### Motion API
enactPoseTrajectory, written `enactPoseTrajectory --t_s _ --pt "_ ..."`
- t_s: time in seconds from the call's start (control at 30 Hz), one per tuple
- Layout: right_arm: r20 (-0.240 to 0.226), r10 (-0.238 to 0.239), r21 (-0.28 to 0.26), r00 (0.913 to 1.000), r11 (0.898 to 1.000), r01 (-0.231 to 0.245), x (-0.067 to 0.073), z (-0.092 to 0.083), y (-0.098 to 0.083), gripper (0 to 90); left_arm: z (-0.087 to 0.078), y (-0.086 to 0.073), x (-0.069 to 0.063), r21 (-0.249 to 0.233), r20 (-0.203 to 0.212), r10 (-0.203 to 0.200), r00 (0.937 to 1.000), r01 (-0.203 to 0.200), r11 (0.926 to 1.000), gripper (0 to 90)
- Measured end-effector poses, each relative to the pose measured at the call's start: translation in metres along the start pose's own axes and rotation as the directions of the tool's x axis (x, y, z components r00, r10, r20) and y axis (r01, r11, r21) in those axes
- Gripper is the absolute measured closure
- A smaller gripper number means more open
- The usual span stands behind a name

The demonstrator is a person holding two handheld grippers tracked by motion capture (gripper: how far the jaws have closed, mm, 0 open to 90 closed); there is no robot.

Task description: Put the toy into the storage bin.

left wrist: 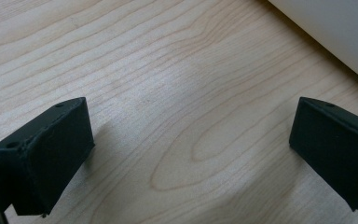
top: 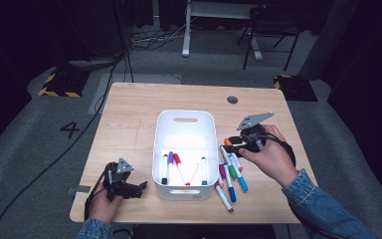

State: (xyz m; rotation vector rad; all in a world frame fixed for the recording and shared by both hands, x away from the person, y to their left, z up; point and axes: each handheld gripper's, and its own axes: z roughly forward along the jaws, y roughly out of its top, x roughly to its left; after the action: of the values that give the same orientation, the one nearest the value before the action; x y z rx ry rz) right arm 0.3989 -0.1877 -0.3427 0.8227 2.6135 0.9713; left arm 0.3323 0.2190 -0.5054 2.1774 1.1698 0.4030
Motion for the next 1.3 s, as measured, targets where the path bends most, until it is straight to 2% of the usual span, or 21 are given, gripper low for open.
enactPoseTrajectory --t_s 0.17,0.4,0.6,0.8,0.87,1.03,1.3 --pt "0.028 0.03 0.03 0.9992 0.999 -0.031 -0.018 0.009 -0.01 62.9 0.0 0.0 0.0 0.0 -0.001 0.0 1.0 0.0 1.0 0.0" --pt "0.042 0.077 0.074 0.9961 0.994 -0.08 -0.041 0.026 -0.024 63.3 0.0 0.0 0.0 0.0 0.001 0.0 1.0 0.0 1.0 0.0" --pt "0.065 0.109 0.12 0.9919 0.986 -0.117 -0.059 0.045 -0.036 63.7 0.0 -0.001 0.0 -0.001 0.005 -0.006 1.0 0.006 1.0 0.0" --pt "0.077 0.146 0.143 0.9863 0.977 -0.156 -0.072 0.062 -0.047 64.2 0.0 -0.001 0.0 0.002 0.005 -0.004 1.0 0.004 1.0 0.0" --pt "0.074 0.17 0.155 0.9826 0.971 -0.18 -0.075 0.067 -0.051 64.2 0.0 -0.001 0.0 0.0 0.005 -0.006 1.0 0.006 1.0 0.0" --pt "0.079 0.189 0.172 0.9788 0.965 -0.2 -0.08 0.077 -0.059 64.2 0.0 -0.001 0.0 0.0 0.005 -0.006 1.0 0.006 1.0 0.0" --pt "0.069 0.21 0.182 0.9752 0.958 -0.22 -0.08 0.091 -0.067 63.3 0.0 0.0 0.0 0.002 0.004 -0.002 1.0 0.002 1.0 0.0"
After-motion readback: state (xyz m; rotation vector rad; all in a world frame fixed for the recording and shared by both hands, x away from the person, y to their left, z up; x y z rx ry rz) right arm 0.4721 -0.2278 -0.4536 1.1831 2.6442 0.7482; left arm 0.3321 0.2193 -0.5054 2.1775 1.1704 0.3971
